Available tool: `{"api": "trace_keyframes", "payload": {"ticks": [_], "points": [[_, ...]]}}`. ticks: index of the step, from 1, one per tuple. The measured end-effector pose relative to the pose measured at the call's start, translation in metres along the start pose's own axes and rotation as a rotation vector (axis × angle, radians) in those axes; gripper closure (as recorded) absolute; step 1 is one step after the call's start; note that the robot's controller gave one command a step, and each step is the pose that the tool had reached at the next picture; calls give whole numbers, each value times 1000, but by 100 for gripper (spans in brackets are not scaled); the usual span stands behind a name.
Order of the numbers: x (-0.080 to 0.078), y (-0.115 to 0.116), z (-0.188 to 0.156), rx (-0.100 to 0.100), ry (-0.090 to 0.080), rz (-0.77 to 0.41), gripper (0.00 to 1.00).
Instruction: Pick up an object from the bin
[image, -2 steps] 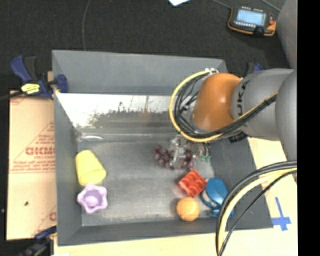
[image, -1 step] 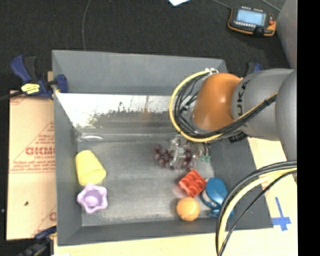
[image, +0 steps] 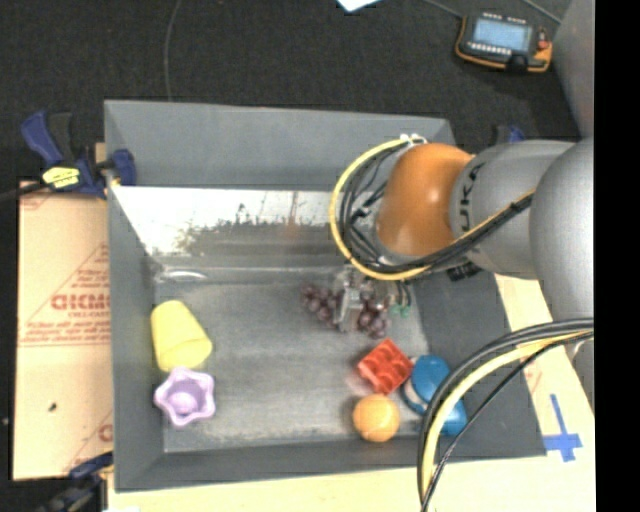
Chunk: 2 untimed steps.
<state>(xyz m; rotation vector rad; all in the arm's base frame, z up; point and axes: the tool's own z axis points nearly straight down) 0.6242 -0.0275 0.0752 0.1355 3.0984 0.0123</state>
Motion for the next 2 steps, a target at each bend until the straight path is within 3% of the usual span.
{"api": "trace_keyframes", "payload": {"ticks": [1, 2], "points": [[0, -2, -93, 4, 1, -23, 100], [-3, 1, -118, 1, -5, -13, 100]]}}
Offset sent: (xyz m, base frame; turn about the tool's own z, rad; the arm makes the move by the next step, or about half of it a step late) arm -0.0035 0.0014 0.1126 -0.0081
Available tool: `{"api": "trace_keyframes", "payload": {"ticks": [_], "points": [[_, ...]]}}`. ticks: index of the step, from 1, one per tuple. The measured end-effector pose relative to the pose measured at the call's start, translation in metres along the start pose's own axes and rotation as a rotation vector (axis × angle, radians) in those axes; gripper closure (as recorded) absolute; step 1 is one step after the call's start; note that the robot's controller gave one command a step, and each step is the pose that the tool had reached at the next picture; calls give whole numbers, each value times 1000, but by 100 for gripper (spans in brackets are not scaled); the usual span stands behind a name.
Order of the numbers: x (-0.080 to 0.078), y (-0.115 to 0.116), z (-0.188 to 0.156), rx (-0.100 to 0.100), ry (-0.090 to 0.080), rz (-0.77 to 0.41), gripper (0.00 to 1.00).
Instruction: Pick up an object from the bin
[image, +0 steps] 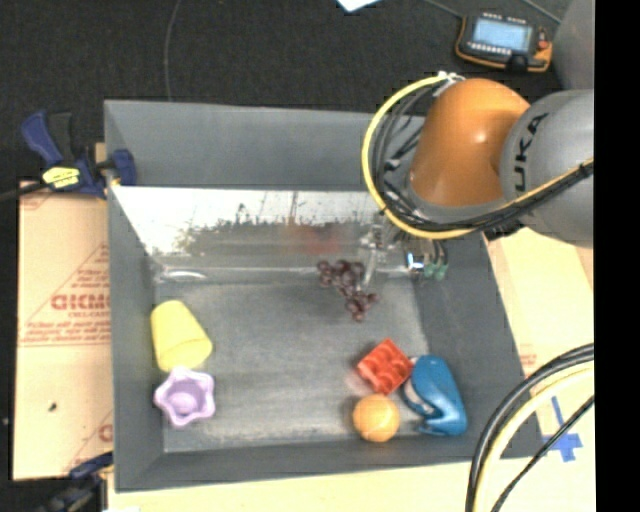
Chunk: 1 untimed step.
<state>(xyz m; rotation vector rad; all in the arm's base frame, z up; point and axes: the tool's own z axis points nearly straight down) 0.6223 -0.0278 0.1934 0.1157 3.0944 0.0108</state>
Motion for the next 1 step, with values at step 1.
{"api": "trace_keyframes", "payload": {"ticks": [1], "points": [[1, 0, 14, 0, -3, -9, 100]]}}
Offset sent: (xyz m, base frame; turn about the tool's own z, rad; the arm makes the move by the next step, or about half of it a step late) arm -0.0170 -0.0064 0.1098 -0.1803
